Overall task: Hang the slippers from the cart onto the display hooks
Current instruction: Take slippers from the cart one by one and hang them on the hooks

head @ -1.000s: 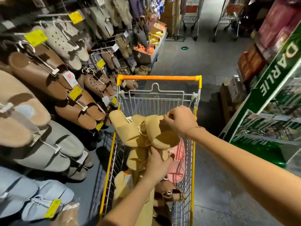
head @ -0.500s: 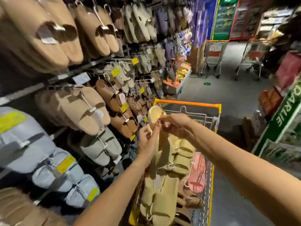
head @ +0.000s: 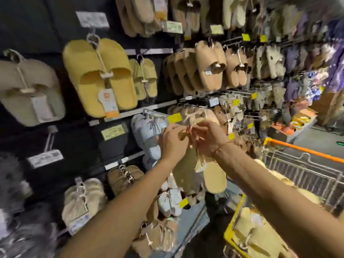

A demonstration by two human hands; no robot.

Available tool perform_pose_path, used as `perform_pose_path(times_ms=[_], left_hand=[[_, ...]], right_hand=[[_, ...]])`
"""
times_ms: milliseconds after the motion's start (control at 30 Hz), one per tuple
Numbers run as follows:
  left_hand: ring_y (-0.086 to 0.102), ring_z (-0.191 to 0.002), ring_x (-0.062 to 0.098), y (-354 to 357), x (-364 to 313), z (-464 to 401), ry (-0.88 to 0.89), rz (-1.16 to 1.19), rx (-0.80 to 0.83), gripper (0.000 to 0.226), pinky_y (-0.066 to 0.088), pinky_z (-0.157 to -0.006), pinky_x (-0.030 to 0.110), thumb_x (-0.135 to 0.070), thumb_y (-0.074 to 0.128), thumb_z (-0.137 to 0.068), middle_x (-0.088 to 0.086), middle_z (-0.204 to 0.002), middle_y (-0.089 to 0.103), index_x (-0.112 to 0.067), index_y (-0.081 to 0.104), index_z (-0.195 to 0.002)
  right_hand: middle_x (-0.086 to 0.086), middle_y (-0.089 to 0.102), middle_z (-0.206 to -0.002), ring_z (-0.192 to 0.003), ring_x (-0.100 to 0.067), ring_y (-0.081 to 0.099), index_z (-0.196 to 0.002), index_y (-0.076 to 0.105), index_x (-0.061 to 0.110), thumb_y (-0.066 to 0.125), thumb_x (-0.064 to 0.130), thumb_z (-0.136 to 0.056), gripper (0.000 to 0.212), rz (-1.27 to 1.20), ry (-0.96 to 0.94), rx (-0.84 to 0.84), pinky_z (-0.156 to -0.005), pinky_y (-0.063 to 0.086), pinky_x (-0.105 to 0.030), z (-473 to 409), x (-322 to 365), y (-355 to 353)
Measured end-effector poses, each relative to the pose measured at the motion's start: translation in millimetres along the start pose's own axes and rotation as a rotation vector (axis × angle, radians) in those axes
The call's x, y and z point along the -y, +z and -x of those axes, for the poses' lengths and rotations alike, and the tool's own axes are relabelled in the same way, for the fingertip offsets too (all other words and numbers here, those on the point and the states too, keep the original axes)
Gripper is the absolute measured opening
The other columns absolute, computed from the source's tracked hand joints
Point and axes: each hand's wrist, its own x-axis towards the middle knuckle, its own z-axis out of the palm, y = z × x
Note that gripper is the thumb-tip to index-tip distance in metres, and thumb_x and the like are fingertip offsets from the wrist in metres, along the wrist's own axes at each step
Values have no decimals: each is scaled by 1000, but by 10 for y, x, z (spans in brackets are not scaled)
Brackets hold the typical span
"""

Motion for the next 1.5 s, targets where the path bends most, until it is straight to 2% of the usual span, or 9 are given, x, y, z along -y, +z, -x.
perform_pose_path(times_ms=[200, 433, 567, 700, 767, 833, 933, 1133, 1500], left_hand=[[55, -100, 12, -1261, 171, 15, 124, -265, -155, 24, 29, -89, 36, -46, 57, -91, -15, -90, 68, -32, 74, -83], [60, -96, 13, -2399, 235, 89, 70, -122, -150, 14, 50, -91, 46, -39, 66, -86, -16, -84, 67, -28, 73, -80], [59, -85, 12, -2976, 256, 70, 215, -257, -138, 16, 50, -83, 45, -30, 63, -93, -9, -84, 64, -21, 70, -82], [60, -78, 9, -3507, 335, -69, 174, -279, -326, 29, 51, -82, 46, -44, 55, -95, -11, -79, 64, -25, 71, -80], [61, -77, 5, -3763, 351, -136, 168, -267, -402, 28, 51, -82, 44, -41, 56, -95, -13, -76, 66, -27, 72, -78], [61, -79, 2, -3970, 338, -214, 183, -225, -442, 23, 52, -78, 33, -33, 61, -97, -16, -77, 67, -24, 75, -82], [60, -84, -4, -4155, 429, -335, 189, -203, -485, 18, 46, -77, 15, -21, 64, -97, -21, -79, 65, -18, 77, -84], [67, -91, 7, -4342, 885, -640, 30, -84, -494, 18, 54, -93, 43, -27, 64, -96, -12, -88, 74, -22, 81, -90], [68, -91, 9, -4496, 1195, -1708, -78, -73, -620, 32, 46, -103, 52, -50, 63, -89, -25, -77, 71, -66, 64, -62]], right_hand=[[-2, 44, -71, -58, -15, 40, -73, 50, 12, 46, 15, -91, 19, -34, 72, 159, -51, 34, -22, 396, -449, 1024], [-3, 45, -69, -61, -17, 39, -78, 60, 13, 48, 27, -94, 24, 73, 62, 410, -58, 30, -30, 844, -744, 1831], [-6, 55, -78, -64, -17, 48, -101, 61, 10, 51, 23, -95, 18, 200, 2, 585, -61, 37, -30, 983, -732, 2206], [-2, 68, -102, -83, -15, 61, -108, 69, 15, 68, 26, -89, 22, 773, -622, 231, -69, 51, -30, 854, -627, 2448], [5, 51, -119, -104, -14, 54, -127, 52, 22, 79, 44, -79, 59, 934, -757, 198, -85, 51, -34, 728, -634, 2553], [4, 48, -127, -108, -14, 55, -137, 36, 25, 85, 51, -70, 87, 831, -525, 381, -85, 53, -32, 622, -724, 2649], [1, 56, -129, -108, -15, 61, -138, 33, 27, 89, 48, -60, 98, 699, -336, 546, -86, 57, -35, 420, -957, 2814], [7, 59, -123, -109, -16, 60, -138, 41, 27, 92, 39, -65, 91, 562, -372, 558, -93, 54, -43, 16, -1232, 3319], [1, 66, -111, -97, -17, 63, -127, 57, 18, 86, 29, -71, 64, 441, -460, 435, -88, 54, -40, -874, -980, 4151]])
